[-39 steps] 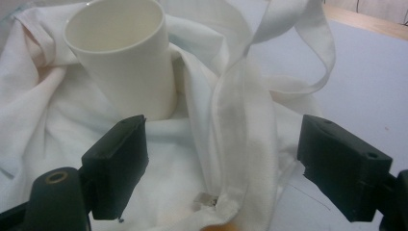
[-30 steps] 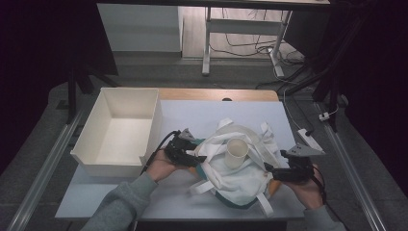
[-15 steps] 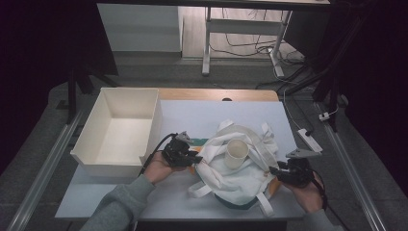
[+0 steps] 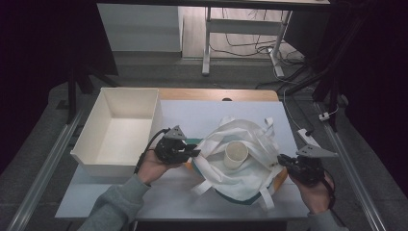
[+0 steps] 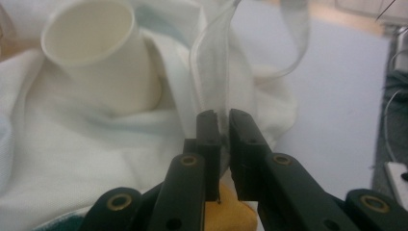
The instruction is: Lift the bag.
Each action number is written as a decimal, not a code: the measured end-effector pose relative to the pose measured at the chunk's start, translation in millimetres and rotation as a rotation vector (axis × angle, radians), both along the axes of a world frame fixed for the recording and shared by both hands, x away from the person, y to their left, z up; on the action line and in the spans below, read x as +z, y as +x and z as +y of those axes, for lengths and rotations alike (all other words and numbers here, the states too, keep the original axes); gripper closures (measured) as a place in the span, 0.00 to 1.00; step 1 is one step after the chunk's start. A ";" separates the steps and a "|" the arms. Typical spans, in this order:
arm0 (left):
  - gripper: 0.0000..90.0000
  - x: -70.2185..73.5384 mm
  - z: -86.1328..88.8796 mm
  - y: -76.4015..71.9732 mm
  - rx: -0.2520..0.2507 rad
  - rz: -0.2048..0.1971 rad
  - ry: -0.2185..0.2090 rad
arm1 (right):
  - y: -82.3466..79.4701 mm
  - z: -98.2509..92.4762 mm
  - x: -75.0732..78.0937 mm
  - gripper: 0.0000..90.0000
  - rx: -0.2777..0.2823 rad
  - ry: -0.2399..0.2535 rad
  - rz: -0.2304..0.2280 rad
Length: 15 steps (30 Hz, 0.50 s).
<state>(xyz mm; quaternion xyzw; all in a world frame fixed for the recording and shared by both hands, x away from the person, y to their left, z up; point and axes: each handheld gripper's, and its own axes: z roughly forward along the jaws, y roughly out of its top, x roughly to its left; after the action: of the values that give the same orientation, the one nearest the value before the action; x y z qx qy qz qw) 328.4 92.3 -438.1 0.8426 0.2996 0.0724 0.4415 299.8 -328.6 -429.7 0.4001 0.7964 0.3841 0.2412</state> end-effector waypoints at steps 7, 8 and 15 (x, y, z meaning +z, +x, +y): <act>0.82 14.3 4.1 -5.8 0.014 -0.033 -0.042 | -7.7 -5.3 22.9 0.94 -0.008 0.053 -0.106; 0.82 15.5 4.3 -6.2 0.014 -0.036 -0.043 | -7.9 -5.2 24.2 0.94 -0.008 0.055 -0.113; 0.82 24.8 5.9 -7.4 0.010 -0.060 -0.052 | -3.5 -4.6 27.4 0.95 -0.008 0.070 -0.146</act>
<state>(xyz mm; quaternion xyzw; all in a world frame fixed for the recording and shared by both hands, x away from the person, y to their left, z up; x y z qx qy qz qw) 321.1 98.2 -413.3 0.8268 0.2921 0.0920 0.4717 296.3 -333.2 -402.3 0.3824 0.7609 0.4391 0.2862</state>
